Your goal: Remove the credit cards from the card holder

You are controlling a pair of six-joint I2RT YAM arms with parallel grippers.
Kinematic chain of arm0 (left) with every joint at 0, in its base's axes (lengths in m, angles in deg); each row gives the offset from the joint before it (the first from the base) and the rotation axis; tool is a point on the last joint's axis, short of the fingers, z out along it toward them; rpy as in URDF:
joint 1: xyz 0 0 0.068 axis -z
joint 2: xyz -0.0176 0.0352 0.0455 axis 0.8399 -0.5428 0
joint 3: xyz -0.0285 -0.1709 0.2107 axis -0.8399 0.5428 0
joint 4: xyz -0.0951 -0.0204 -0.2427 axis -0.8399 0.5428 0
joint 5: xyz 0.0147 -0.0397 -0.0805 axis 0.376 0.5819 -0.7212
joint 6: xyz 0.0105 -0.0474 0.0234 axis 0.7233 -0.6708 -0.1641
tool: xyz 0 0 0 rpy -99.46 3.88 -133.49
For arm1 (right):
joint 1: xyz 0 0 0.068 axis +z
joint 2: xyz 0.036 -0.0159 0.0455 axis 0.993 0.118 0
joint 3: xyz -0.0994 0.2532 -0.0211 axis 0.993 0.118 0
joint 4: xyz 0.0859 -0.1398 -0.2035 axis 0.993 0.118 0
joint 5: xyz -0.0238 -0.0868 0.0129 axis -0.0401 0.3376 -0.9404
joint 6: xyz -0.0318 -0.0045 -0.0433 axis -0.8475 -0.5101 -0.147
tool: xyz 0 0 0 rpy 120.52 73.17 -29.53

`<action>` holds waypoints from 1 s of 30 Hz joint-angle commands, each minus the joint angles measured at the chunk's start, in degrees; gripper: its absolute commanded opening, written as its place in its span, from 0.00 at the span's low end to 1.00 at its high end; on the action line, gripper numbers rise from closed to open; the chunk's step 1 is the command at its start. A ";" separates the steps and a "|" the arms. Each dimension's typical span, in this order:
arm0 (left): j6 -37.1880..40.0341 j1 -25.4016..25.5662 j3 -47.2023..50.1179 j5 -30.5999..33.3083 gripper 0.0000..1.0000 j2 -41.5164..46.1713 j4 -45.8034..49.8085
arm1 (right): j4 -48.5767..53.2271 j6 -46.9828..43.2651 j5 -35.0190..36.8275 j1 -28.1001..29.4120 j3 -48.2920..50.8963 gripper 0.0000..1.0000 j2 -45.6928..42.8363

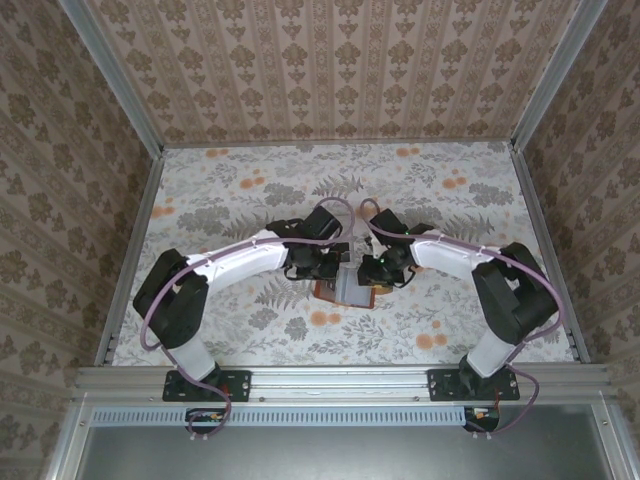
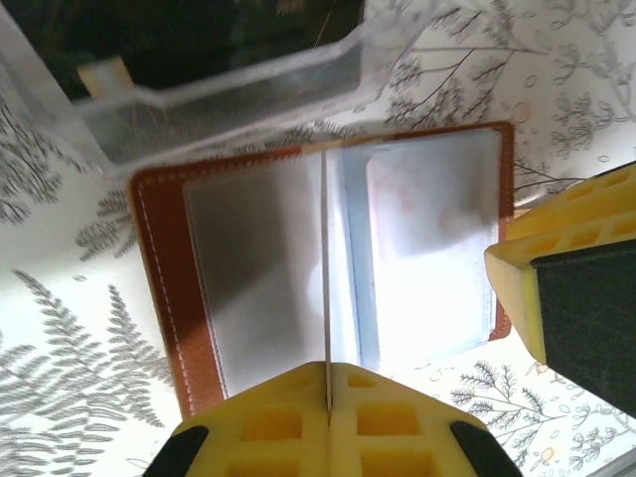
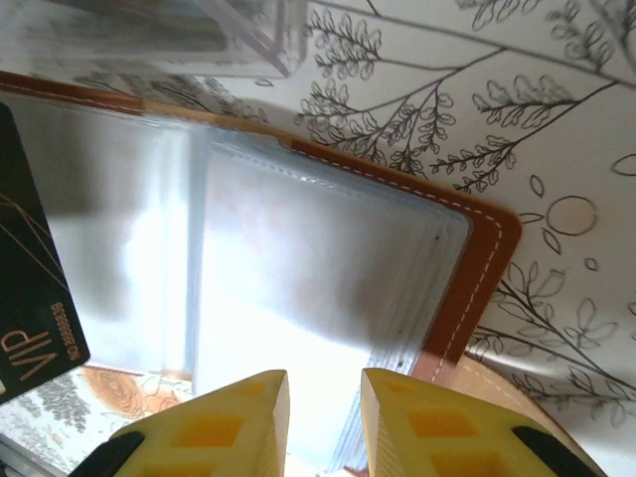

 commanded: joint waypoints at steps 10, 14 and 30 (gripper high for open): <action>44.84 -3.20 -14.79 -0.80 0.00 -0.73 10.83 | 6.27 -0.48 1.01 -3.71 -0.31 0.28 -10.12; 63.48 -2.83 -18.77 -3.62 0.00 -1.98 14.28 | 6.75 -0.50 0.98 -4.23 0.43 0.28 -10.75; 90.37 -8.92 -40.42 -6.15 0.00 -21.62 32.19 | 7.10 0.83 1.32 -4.27 1.85 0.28 -12.04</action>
